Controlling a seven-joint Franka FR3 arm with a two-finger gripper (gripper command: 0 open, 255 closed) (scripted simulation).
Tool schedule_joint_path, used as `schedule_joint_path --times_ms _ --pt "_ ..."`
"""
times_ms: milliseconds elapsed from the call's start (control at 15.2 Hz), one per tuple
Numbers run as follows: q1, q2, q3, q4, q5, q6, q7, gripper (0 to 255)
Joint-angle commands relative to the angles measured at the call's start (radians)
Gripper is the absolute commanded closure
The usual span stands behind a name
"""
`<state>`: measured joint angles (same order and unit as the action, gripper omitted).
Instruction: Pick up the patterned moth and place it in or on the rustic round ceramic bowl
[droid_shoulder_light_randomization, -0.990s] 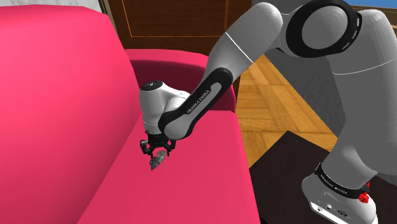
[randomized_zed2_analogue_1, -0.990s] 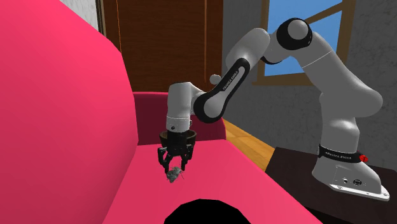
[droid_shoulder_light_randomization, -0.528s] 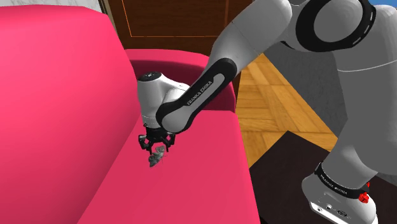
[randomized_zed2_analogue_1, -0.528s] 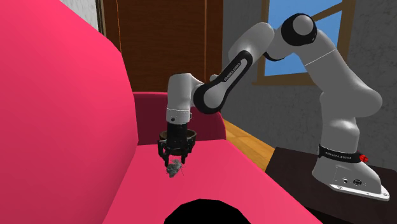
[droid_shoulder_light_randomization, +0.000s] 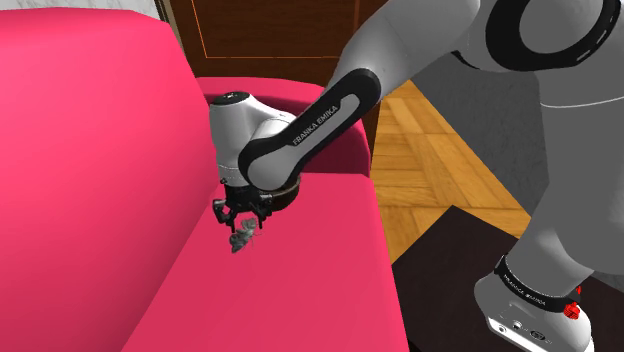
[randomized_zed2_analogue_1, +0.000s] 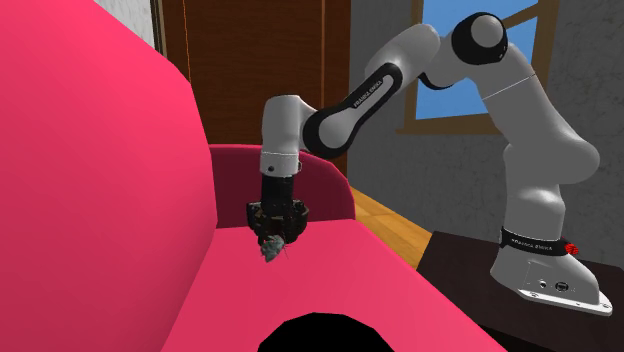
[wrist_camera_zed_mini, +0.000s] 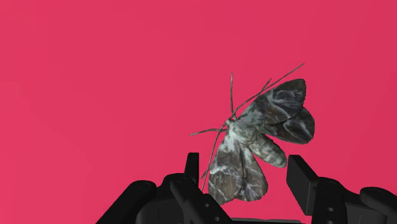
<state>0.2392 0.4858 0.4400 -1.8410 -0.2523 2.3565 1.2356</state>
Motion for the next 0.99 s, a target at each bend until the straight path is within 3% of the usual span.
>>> schedule_joint_path --times_ms 0,924 --pt "-0.006 -0.016 0.006 0.005 0.01 -0.021 -0.007 255" --pt "-0.028 -0.113 0.039 0.066 0.07 -0.169 -0.044 255"
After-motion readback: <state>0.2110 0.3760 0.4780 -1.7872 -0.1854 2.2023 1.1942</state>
